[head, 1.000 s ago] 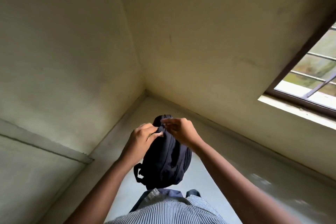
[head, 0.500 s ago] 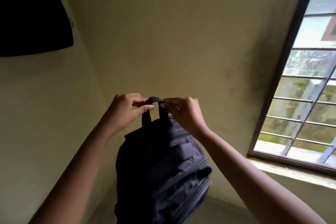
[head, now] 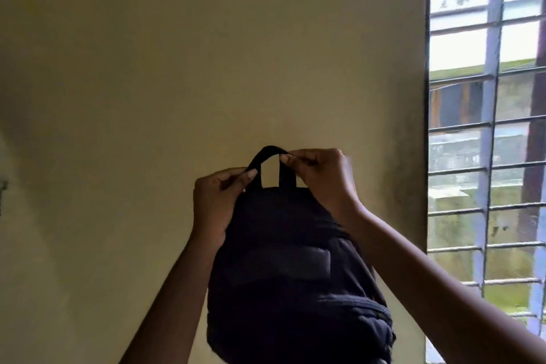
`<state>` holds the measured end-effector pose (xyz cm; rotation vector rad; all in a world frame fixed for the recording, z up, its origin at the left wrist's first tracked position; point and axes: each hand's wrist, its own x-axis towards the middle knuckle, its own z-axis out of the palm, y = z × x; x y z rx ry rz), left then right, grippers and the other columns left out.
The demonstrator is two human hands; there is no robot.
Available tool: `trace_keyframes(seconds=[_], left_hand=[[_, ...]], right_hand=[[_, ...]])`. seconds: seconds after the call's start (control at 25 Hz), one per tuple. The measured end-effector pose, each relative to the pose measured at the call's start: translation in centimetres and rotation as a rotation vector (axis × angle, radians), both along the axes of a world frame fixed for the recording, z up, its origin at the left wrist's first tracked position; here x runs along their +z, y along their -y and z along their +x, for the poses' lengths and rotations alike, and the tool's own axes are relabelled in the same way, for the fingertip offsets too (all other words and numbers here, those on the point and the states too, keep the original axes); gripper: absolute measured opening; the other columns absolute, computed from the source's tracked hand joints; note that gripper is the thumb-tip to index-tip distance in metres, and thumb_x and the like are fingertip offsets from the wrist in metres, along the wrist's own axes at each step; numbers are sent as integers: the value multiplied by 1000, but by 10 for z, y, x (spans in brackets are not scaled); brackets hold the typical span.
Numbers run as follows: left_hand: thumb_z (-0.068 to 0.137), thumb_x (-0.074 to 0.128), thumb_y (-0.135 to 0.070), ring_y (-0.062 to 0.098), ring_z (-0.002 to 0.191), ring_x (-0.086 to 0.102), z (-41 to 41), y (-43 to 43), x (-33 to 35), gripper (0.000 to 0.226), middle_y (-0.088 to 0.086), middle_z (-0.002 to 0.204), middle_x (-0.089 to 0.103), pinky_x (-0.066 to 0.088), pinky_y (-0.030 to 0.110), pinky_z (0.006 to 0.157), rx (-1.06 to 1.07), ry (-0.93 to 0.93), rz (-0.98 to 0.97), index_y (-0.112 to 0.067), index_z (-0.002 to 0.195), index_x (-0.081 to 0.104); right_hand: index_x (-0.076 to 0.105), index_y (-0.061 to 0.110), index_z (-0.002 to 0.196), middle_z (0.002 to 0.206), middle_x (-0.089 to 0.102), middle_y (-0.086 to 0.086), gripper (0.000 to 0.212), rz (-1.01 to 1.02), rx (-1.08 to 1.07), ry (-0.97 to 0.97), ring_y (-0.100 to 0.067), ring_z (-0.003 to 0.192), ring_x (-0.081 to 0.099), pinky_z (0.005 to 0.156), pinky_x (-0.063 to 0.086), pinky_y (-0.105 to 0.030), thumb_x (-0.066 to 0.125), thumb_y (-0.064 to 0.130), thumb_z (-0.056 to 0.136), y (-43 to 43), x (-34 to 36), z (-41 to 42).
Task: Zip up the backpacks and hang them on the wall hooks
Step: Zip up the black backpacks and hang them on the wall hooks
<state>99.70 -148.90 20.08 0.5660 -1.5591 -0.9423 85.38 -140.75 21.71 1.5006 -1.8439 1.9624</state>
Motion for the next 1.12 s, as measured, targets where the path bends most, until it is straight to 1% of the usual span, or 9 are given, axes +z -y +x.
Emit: trace_keyframes(seconds=[0.12,0.24,0.36,0.44,0.6,0.68,0.76,0.88,1.12], left_hand=[[81,70,-22,-10,58,61,-46,22,46,9,-15,76,70,50,12,61,34,-58,-139,-31,77,72],[84,66,-29,-9,63,60,-84,38,95,13,-16,76,68,47,9,62,122,-32,-345,-21,88,75],[85,63,-30,-7,65,56,-113,53,152,20,-12,78,66,40,2,58,205,-67,-507,-16,94,75],[86,62,-31,-7,63,54,-124,62,185,22,-11,76,64,39,2,57,276,-94,-590,-16,94,75],[84,65,-31,6,70,61,-140,71,241,23,-3,82,72,44,12,62,288,-190,-618,-12,92,76],[83,66,-32,11,75,63,-151,74,271,24,4,87,75,48,22,65,286,-220,-627,-12,91,75],[86,62,-35,14,78,63,-160,74,299,26,4,89,74,46,24,66,308,-237,-636,-13,91,73],[89,55,-38,16,80,60,-167,75,336,28,2,93,71,42,25,68,365,-282,-670,-14,93,69],[90,52,-42,22,96,62,-172,73,392,31,1,102,70,45,32,75,403,-319,-723,-16,97,67]], right_hand=[[77,18,91,82,75,6,19,-75,-44,33,4,65,61,56,43,-1,70,32,79,22,42,-34],[76,17,95,92,77,2,20,-206,-69,80,-1,74,66,56,42,2,69,29,81,41,81,-63],[76,19,96,93,77,3,19,-320,-136,-8,3,74,63,60,42,1,67,29,83,58,134,-88],[76,20,96,89,77,3,19,-367,-162,-61,2,73,62,66,45,-7,66,29,83,65,168,-97],[76,20,96,81,75,1,19,-458,-178,-118,-4,74,62,76,48,-20,67,29,82,73,229,-111],[76,19,97,91,76,-1,20,-491,-224,-155,-9,82,66,80,50,-23,66,30,82,76,258,-120],[75,18,98,98,76,-2,21,-521,-265,-232,-14,90,67,81,49,-22,65,28,83,74,286,-125],[75,17,98,96,76,-5,21,-590,-286,-307,-16,84,67,81,50,-22,66,28,82,75,326,-127],[75,17,100,102,75,-4,21,-697,-353,-399,-18,97,66,76,38,-16,63,27,85,77,382,-129]])
